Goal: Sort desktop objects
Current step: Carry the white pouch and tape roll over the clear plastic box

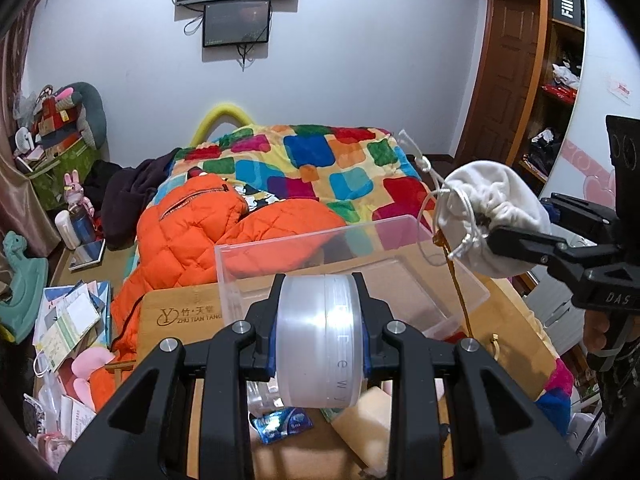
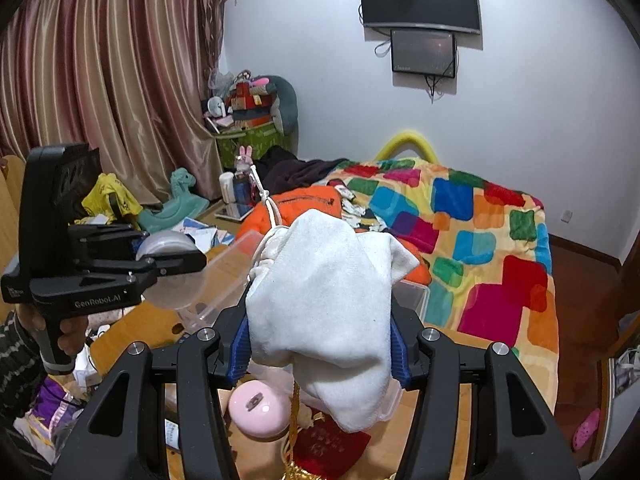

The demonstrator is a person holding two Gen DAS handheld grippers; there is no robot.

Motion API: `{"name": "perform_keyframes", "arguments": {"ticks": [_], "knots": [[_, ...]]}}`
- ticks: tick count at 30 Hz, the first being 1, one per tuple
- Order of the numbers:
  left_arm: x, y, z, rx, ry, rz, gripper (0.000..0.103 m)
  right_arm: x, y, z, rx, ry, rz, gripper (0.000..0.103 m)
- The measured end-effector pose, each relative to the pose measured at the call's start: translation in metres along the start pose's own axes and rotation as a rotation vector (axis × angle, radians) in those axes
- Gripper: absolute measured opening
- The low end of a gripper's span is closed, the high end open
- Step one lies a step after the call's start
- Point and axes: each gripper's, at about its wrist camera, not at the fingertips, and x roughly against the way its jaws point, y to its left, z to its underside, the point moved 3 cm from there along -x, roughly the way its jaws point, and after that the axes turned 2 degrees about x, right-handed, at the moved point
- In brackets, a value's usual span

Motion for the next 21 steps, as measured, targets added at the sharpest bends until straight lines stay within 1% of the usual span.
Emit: {"name": "perform_keyframes", "arguments": {"ticks": [9,21], "knots": [[-0.030,0.002,-0.001,-0.003,0.054,-0.003,0.029,-0.037,-0.009,0.006,0.020,0.084,-0.004,0.051],[-0.066,0.001,-0.001,-0.028,0.119,0.002,0.029,-0.073,-0.012,0.016,0.055,0.168,-0.015,0.051]]}}
